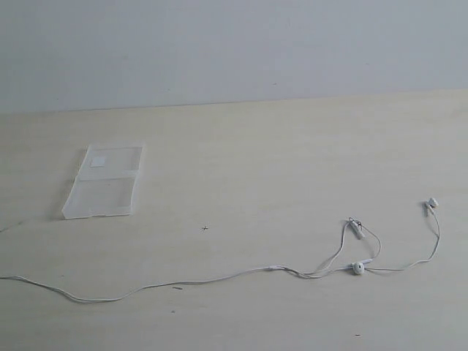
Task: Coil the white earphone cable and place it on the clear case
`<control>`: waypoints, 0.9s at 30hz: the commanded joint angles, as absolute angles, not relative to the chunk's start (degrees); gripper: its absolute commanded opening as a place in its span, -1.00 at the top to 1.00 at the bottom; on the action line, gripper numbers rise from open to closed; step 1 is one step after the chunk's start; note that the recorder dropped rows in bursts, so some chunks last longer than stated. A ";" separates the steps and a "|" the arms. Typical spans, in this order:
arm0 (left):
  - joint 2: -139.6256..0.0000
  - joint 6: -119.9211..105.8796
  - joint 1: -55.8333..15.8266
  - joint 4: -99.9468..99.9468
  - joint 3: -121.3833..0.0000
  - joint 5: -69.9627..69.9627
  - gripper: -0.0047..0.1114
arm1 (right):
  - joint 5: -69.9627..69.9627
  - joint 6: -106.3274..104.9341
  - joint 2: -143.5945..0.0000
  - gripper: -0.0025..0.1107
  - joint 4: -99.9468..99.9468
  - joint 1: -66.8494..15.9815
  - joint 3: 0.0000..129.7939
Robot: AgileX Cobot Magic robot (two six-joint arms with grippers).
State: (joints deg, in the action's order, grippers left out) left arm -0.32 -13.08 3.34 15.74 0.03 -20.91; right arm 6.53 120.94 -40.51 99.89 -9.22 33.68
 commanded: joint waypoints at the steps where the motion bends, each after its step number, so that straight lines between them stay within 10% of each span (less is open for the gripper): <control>1: 0.00 -13.37 3.40 16.12 0.00 -20.63 0.92 | 6.81 121.22 -40.16 0.64 99.95 -8.99 32.02; 8: 0.00 -13.37 3.40 16.12 0.00 -20.63 0.92 | 12.34 119.47 -40.44 0.64 99.95 -8.99 32.02; 16: 0.00 -13.37 3.40 16.12 0.00 -20.63 0.92 | 19.53 71.61 -40.44 0.64 74.92 -8.99 31.14; 27: 0.00 -13.37 3.40 16.12 0.00 -20.63 0.92 | -11.27 25.07 -49.38 0.64 29.24 -14.06 33.01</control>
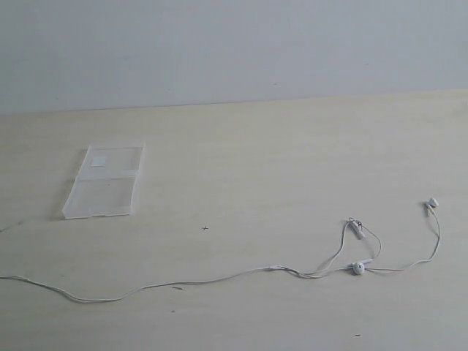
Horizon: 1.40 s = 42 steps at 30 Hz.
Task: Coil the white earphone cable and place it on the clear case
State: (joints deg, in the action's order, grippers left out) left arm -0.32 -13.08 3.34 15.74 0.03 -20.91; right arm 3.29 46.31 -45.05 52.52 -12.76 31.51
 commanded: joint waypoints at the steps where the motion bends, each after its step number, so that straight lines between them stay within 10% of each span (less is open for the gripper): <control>1: 0.00 -13.37 3.40 16.12 0.00 -20.63 0.92 | -14.92 11.84 -51.42 0.64 13.01 -14.06 33.63; 7: 0.00 -13.37 3.40 16.12 0.00 -20.63 0.92 | -31.87 -42.83 -60.14 0.48 -39.72 -22.16 37.69; 24: 0.00 -13.37 3.40 16.12 0.00 -20.63 0.92 | -33.73 -50.76 -107.64 0.26 -33.12 -41.99 68.41; 42: 0.00 -13.37 3.40 16.12 0.00 -20.63 0.92 | -24.14 -48.32 -119.13 0.14 -29.13 -46.60 71.96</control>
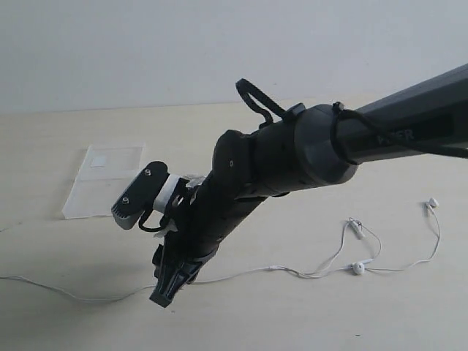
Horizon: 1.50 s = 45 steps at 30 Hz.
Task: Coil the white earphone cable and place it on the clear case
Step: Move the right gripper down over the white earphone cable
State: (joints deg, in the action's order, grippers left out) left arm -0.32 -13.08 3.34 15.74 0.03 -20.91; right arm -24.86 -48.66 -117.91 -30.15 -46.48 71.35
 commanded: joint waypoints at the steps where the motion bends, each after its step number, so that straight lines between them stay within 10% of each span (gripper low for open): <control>1: 0.00 -13.37 3.40 16.12 0.00 -20.63 0.92 | -24.24 -48.32 -119.36 0.14 -28.76 -46.60 71.96; 19: 0.00 -13.37 3.40 16.12 0.00 -20.63 0.92 | -25.12 -45.86 -123.77 0.16 -25.37 -46.60 71.96; 33: 0.00 -13.37 3.40 16.12 0.00 -20.63 0.92 | -28.54 -46.47 -123.91 0.95 -24.67 -46.60 71.96; 45: 0.00 -13.37 3.40 16.12 0.00 -20.63 0.92 | -24.28 -43.30 -111.45 0.96 -25.50 -46.60 71.96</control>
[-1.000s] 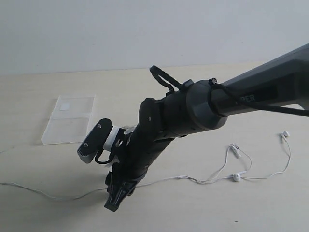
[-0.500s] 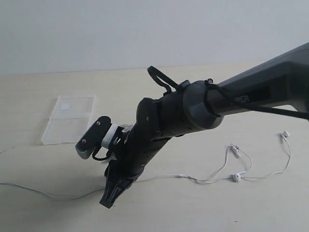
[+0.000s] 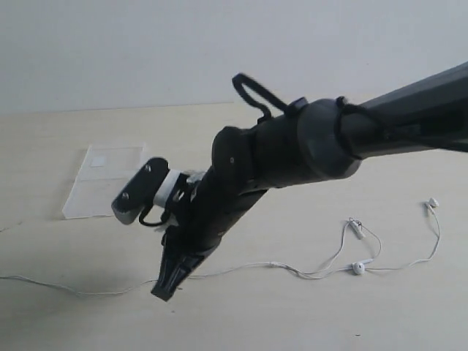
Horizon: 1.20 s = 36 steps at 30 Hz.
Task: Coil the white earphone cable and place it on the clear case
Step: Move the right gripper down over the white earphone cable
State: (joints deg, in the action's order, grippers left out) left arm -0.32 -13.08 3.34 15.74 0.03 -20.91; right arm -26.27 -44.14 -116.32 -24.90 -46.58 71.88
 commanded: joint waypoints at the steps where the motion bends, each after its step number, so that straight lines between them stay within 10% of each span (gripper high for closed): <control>1: 0.00 -13.37 3.40 16.12 0.00 -20.63 0.92 | -24.06 -43.30 -110.33 0.96 -25.62 -46.60 71.96; 6: 0.00 -13.37 3.40 16.12 0.00 -20.63 0.92 | -24.45 -46.21 -109.77 0.91 -31.34 -46.70 71.96; 15: 0.00 -13.37 3.40 16.12 0.00 -20.63 0.92 | -21.99 -63.05 -115.90 0.12 -49.49 -48.20 71.96; 36: 0.00 -13.37 3.40 16.12 0.00 -20.63 0.92 | -27.48 -55.29 -125.90 0.12 -42.53 -51.29 82.02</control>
State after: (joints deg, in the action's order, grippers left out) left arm -0.32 -13.08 3.34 15.74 0.03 -20.91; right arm -24.97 -56.68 -125.79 -44.45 -51.17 80.87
